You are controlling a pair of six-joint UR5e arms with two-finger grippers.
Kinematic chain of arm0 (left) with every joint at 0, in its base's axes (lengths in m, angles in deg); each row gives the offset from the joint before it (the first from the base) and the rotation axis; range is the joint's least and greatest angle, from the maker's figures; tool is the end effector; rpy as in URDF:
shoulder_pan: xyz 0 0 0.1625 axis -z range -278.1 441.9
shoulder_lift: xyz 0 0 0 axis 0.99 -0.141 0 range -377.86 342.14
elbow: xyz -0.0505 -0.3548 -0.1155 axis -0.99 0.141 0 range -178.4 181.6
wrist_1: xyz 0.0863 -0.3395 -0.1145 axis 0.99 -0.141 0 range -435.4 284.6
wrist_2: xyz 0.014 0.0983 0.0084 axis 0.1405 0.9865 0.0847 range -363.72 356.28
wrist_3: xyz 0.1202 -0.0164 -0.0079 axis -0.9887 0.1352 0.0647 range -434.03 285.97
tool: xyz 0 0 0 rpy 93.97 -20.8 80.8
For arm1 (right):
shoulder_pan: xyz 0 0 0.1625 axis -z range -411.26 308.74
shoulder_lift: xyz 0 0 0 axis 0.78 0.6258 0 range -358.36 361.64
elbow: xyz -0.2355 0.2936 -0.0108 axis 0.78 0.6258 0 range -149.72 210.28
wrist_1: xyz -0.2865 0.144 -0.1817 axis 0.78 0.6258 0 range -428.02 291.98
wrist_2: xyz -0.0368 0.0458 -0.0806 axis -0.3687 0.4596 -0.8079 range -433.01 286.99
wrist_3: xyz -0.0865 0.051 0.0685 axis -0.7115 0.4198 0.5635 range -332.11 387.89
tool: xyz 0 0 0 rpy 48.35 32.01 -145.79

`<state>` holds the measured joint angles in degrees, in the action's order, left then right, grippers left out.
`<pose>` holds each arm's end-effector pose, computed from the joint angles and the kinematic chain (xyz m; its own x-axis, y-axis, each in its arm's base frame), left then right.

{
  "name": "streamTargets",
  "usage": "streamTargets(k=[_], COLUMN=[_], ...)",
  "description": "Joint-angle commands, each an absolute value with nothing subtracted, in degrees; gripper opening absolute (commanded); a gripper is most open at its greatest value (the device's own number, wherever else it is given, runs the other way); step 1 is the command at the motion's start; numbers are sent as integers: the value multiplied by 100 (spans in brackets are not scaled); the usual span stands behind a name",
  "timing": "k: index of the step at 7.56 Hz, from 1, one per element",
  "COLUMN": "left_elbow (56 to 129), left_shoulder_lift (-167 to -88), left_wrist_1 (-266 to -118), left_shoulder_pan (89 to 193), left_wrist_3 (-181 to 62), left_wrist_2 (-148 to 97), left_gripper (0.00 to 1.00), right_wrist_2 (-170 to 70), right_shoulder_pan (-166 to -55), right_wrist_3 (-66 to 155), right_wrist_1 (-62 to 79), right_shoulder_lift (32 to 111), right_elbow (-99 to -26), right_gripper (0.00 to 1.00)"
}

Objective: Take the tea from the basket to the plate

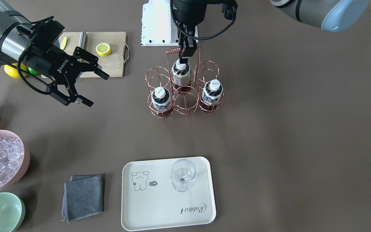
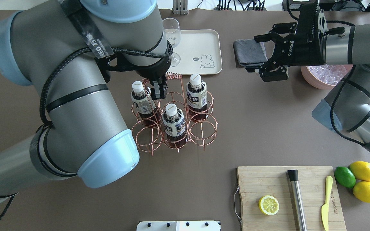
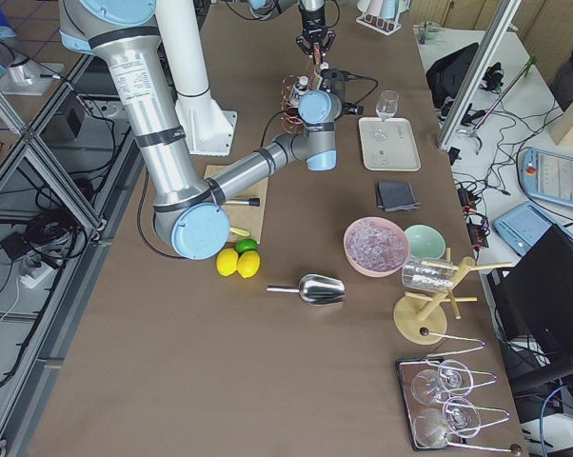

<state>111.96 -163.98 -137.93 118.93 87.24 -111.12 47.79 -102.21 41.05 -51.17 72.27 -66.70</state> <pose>0.3773 -0.4062 0.0392 -0.2055 -0.9770 -0.0567 0.6226 -0.0858 -0.7779 -0.2719 -0.4481 0.2496 0.3160 -0.9380 0.1423 -0.1807 0.0878 0.9796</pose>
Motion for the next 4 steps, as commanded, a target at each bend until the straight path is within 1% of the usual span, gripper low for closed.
streamTargets(k=[1, 4], left_elbow=[11287, 11278], left_shoulder_lift=[-16149, -16139], left_wrist_1=[-13867, -13885], left_shoulder_pan=[11864, 11680], left_wrist_3=[8743, 8751], left_wrist_2=[-11113, -10816], left_gripper=[0, 0], right_wrist_2=[4514, 4451], right_shoulder_pan=[-10058, -9767], right_wrist_3=[4160, 4239], right_wrist_1=[-5527, -5537], right_shoulder_lift=[7195, 7186], right_elbow=[-6464, -6455], right_gripper=[100, 100])
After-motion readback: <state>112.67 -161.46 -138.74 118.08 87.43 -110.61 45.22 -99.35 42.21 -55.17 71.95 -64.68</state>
